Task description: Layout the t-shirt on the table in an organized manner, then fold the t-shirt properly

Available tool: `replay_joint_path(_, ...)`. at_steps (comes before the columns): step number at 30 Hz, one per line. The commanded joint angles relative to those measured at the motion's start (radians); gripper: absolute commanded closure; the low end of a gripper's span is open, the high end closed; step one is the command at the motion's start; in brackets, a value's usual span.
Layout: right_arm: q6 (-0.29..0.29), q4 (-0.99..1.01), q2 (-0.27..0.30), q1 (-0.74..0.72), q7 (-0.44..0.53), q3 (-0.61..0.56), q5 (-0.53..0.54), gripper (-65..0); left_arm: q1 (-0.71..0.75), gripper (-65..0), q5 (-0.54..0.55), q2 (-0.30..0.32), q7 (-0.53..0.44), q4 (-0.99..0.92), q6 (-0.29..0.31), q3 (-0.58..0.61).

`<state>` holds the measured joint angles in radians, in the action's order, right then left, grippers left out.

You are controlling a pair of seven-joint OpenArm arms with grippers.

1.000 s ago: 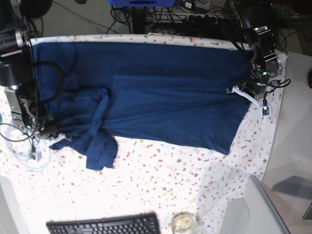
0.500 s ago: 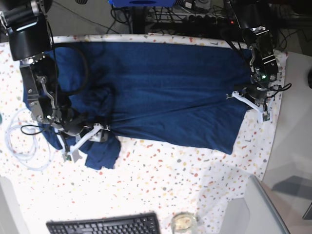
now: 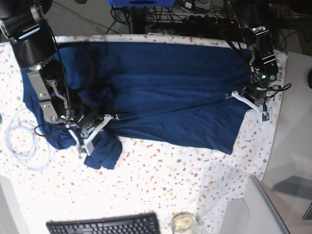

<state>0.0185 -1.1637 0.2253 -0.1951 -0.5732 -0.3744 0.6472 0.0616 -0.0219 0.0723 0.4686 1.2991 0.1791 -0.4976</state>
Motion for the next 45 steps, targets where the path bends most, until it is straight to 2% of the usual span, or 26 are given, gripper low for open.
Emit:
replay_joint_path(1,-0.007,-0.048,0.003,-0.004,0.014,0.005,0.007,-0.9,-0.012,0.0,0.006,0.011,-0.017,0.021,-0.006,-0.002)
replay_joint_path(12,-0.001,-0.411,0.073,0.064,0.012,0.01,0.007,-1.2,-0.012,0.0,0.003,0.016,-0.017,0.021,-0.006,-0.002)
replay_joint_path(17,-0.002,-0.473,0.069,0.069,0.014,0.12,0.007,-1.2,-0.012,0.0,0.003,0.016,-0.017,0.021,-0.006,-0.002)
replay_joint_path(23,-0.004,-0.608,0.073,0.124,0.014,0.128,0.007,-1.2,-0.012,0.0,0.006,0.016,-0.017,0.021,-0.006,-0.006)
replay_joint_path(29,-0.004,-0.758,0.073,0.256,0.012,0.122,0.007,-1.2,-0.012,0.0,0.006,0.016,-0.017,0.023,-0.006,-0.006)
replay_joint_path(38,-0.009,-0.744,0.073,0.449,0.015,0.114,0.006,-1.2,-0.012,0.0,-0.002,0.016,-0.001,0.101,-0.006,-0.013)
replay_joint_path(41,-0.009,-0.692,0.075,0.469,0.022,0.071,0.006,-1.4,-0.012,0.0,0.006,0.025,0.077,0.135,-0.002,-0.013)
replay_joint_path(45,-0.009,-0.631,0.075,0.469,0.04,-0.016,0.006,-1.4,0.004,0.0,0.007,0.039,0.104,0.176,0.0,-0.013)
